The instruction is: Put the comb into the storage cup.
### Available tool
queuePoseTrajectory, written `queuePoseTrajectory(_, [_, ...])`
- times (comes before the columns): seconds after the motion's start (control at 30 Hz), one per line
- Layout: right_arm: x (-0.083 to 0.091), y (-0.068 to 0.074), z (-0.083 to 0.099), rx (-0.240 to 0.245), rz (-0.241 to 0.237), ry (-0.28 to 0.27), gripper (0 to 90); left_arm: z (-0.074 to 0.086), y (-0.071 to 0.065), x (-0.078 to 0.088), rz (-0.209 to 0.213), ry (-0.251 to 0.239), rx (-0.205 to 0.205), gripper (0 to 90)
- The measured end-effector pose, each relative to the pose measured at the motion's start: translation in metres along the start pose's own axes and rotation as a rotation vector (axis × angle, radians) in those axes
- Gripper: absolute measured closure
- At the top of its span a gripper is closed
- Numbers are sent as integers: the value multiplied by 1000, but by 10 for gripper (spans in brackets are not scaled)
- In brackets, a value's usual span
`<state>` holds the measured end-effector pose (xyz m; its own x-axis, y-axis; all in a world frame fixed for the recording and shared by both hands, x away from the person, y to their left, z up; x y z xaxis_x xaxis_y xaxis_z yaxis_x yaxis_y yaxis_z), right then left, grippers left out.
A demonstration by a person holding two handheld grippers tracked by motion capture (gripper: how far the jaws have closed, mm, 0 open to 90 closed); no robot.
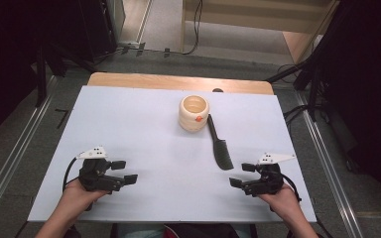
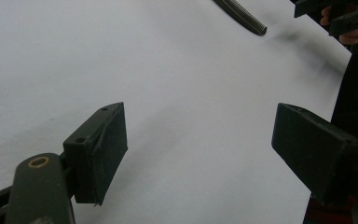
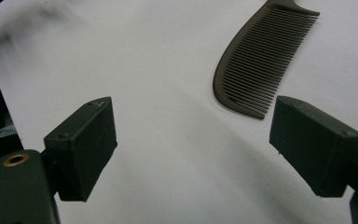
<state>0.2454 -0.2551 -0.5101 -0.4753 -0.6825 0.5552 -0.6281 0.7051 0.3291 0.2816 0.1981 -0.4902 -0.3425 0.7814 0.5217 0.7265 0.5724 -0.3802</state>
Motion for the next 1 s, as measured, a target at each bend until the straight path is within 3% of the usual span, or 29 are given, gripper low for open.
queuePoseTrajectory(0.53, [5,3,-3,19,-11,-63,130,-3,1,0,10,-17,7,187])
queuePoseTrajectory(1.0, [5,3,-3,21,-7,-54,130,-2,-1,1,3,-19,-6,202])
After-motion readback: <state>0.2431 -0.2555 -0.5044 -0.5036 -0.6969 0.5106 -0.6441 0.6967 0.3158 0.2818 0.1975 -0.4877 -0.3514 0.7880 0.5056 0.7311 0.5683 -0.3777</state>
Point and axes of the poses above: each handheld gripper's, and its own axes: x roughly backward along the jaws, z roughly out of its underside, y roughly to its left, the point moved 3 cm from there along -x, roughly forward along the jaws, and after that the axes turned 5 degrees about -y, right-handed, at the moved point
